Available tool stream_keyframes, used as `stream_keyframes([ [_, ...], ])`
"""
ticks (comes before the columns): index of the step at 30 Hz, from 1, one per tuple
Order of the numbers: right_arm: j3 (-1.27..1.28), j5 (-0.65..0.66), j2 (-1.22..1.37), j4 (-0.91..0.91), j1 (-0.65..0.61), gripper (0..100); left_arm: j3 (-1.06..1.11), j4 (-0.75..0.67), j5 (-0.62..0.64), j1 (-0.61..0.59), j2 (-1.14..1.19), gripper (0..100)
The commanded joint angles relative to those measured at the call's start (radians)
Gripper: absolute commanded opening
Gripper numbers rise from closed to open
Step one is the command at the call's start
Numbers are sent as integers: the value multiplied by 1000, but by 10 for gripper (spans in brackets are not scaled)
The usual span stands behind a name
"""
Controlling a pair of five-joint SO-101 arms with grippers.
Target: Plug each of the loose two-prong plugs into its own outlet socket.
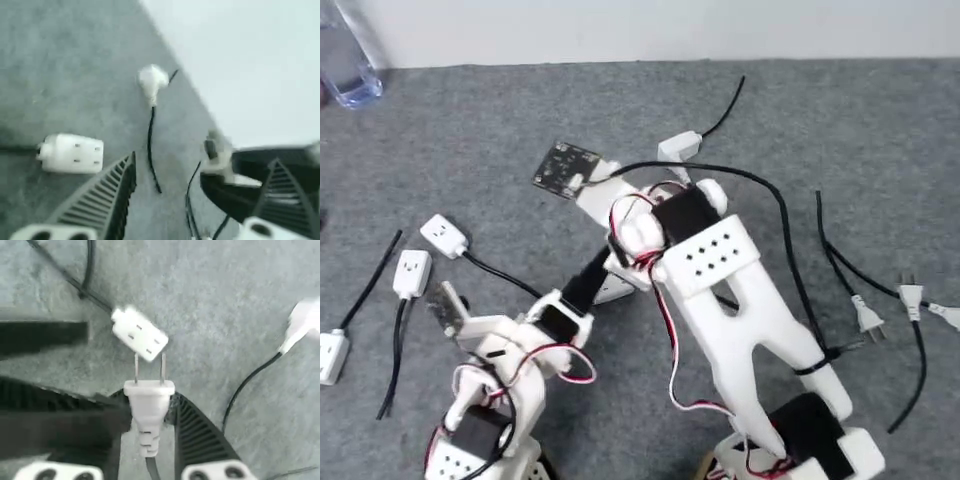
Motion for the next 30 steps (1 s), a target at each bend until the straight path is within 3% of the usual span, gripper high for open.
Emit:
stream_keyframes([
  [1, -61, 2, -22, -13, 31, 8, -31, -9, 3, -32, -11, 378],
  [6, -60, 12, -19, -13, 25, 8, -33, -9, 3, -31, -11, 378],
  [17, 18, 8, -18, -58, -122, 8, -28, -34, 3, -29, -12, 378],
  [30, 3, 8, -107, -39, -122, 8, -27, -32, 3, -29, -12, 378],
])
